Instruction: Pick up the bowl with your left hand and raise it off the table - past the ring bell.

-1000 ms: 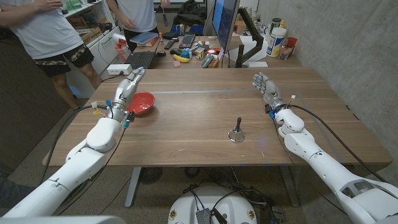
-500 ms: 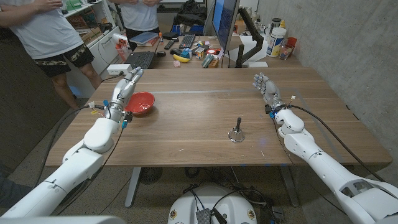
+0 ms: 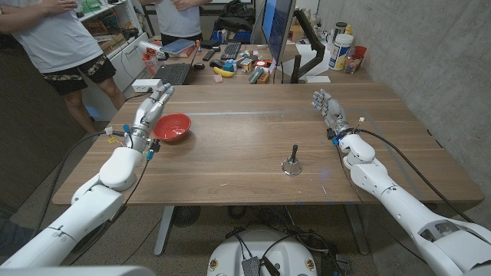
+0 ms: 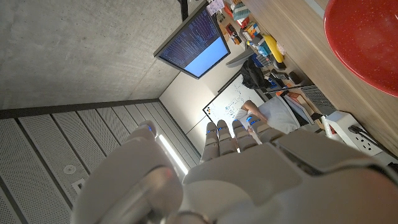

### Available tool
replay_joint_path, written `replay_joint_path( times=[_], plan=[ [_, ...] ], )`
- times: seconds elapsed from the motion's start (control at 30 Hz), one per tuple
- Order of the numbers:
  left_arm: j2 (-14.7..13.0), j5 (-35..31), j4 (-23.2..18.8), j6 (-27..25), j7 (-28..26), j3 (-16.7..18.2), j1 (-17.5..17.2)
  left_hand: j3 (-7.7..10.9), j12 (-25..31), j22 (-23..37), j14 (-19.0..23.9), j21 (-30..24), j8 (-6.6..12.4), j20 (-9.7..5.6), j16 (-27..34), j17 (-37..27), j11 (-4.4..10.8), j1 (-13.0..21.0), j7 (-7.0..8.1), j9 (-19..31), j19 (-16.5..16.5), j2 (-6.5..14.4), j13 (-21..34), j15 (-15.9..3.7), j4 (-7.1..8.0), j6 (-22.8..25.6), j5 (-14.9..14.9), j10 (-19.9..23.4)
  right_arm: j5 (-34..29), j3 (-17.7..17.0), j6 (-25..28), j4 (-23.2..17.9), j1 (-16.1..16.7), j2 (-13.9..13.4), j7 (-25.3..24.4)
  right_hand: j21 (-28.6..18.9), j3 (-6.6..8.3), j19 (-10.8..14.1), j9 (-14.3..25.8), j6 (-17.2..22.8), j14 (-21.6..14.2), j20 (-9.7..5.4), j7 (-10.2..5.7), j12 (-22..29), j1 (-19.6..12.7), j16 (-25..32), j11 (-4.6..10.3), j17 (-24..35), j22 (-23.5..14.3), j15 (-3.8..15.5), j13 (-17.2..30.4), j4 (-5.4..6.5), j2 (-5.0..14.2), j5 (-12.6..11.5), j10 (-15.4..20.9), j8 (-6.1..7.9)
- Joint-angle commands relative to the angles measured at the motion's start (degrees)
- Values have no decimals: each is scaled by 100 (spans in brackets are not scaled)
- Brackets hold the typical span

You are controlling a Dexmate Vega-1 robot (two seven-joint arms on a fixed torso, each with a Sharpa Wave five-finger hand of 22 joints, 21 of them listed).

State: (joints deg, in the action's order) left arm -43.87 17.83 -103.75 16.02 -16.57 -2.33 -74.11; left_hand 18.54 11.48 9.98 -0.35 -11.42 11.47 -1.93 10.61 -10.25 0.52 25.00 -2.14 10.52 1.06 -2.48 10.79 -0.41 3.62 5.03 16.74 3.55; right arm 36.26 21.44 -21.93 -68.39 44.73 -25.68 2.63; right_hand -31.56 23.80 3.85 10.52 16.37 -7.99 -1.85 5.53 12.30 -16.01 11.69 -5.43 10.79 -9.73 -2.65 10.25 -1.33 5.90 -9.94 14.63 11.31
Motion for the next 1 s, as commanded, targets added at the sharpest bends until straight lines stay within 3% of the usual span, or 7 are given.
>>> replay_joint_path(
  times=[0.03,1.0],
  plan=[
    [-7,-202,-166,-117,-128,161,-187,11,52,33,53,-6,30,-259,37,-34,28,63,2,29,1,7,21,-19,-57,53,-15,34,2,15,4,27,-36,13,30,8,24,46,28,52,-59,-106,-9,-21,15,-22,9,11,-18,-28,13,-37,46,-17,50,-16],
    [34,-829,-417,-393,-441,482,-476,7,77,31,166,-26,61,-218,63,-33,81,130,46,31,-54,27,24,-89,-90,188,-26,135,-8,-6,-55,20,16,9,-9,79,28,60,28,48,-47,-86,-8,-29,25,-35,6,11,-20,-19,14,-48,43,-17,49,-20]
  ],
)
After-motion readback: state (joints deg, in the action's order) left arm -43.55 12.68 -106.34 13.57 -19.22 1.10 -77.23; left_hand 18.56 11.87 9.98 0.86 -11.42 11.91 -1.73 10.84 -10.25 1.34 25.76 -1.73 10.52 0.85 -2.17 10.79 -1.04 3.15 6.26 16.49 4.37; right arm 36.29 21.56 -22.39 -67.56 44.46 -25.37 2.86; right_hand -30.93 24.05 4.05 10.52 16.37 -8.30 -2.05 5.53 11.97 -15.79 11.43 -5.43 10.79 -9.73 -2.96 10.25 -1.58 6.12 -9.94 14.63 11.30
